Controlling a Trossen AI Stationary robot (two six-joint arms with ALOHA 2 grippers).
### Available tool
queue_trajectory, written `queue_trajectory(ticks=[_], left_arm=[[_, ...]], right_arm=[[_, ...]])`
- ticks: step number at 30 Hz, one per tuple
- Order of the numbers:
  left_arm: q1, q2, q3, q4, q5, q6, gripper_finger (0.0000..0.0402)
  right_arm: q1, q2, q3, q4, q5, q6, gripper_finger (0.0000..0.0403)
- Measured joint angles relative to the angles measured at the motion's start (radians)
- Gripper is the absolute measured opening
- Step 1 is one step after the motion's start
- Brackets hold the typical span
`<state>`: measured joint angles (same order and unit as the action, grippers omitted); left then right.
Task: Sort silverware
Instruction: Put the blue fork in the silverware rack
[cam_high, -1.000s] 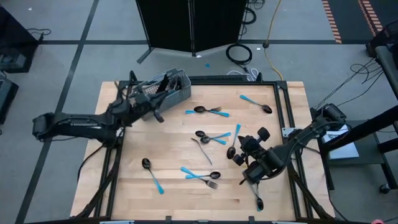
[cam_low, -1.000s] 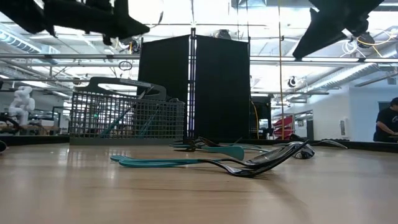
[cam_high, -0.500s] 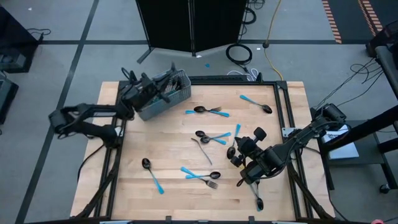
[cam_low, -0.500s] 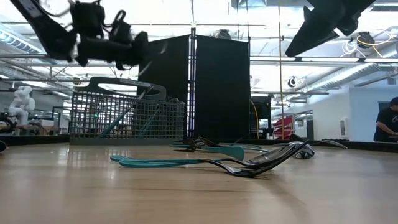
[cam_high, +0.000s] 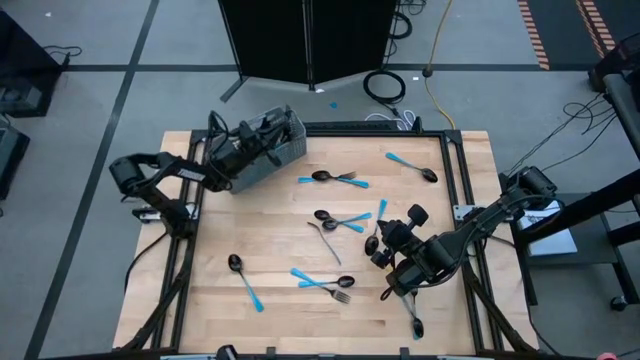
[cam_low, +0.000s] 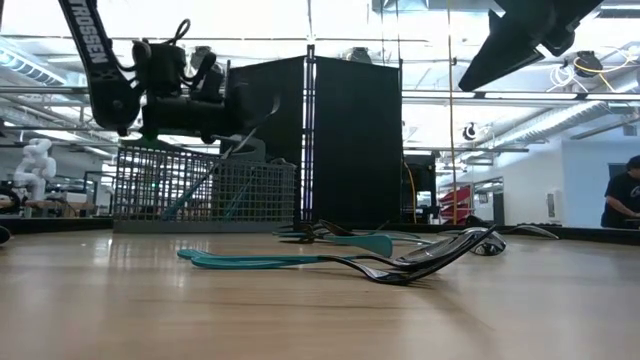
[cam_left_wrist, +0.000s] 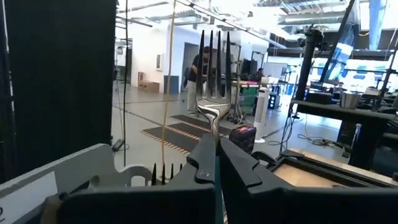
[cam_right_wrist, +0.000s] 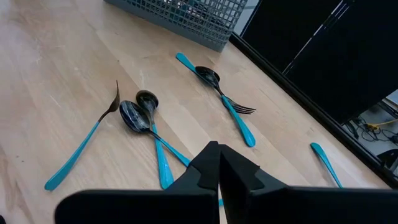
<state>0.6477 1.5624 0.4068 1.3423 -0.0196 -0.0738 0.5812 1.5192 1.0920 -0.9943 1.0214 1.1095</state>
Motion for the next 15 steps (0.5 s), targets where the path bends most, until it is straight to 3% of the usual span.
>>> queue_trajectory(ticks=[15], left_arm=[[-0.008,0.000,0.000,0.013,-0.095,0.009,0.0060]], right_arm=[[0.000,0.000,0.000,0.009,-0.002,0.000,0.0000]])
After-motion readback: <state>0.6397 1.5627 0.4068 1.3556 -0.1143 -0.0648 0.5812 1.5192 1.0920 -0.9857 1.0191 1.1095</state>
